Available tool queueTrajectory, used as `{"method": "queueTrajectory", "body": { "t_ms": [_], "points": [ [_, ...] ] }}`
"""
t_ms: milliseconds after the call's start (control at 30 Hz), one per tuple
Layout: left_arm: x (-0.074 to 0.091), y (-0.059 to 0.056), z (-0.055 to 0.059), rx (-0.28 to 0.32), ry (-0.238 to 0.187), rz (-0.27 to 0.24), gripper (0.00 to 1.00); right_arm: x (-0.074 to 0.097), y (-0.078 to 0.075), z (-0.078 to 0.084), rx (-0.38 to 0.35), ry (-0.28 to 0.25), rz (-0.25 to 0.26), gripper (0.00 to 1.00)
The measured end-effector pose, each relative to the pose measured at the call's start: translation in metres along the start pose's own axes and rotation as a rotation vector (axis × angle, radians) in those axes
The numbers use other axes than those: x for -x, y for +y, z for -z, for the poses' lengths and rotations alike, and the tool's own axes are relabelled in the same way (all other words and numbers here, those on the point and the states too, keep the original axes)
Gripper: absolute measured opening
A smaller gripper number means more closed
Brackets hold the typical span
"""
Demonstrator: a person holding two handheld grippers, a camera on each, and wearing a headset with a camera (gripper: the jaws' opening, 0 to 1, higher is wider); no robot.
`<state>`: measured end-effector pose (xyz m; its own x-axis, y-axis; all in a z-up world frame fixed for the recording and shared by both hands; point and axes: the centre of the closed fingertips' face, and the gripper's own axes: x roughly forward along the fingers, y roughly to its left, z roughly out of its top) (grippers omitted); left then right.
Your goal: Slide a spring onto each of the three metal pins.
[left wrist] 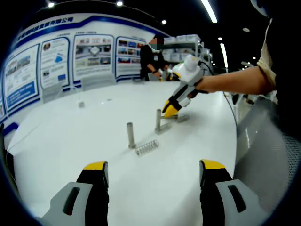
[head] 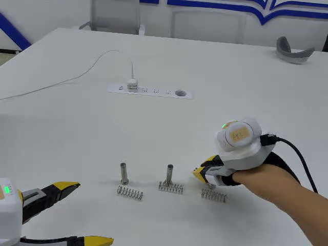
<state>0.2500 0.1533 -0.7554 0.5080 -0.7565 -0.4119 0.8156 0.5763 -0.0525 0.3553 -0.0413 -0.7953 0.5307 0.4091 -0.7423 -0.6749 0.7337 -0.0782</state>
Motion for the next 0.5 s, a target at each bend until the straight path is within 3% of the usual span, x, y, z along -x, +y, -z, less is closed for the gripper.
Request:
{"method": "queueTrajectory", "body": {
  "t_ms": [500],
  "points": [
    [0.0007, 0.0001, 0.001, 0.006, 0.002, 0.002, 0.79, -0.0085, -0.0002, 0.0045, -0.017, 0.043, -0.002, 0.11]
  ]
}}
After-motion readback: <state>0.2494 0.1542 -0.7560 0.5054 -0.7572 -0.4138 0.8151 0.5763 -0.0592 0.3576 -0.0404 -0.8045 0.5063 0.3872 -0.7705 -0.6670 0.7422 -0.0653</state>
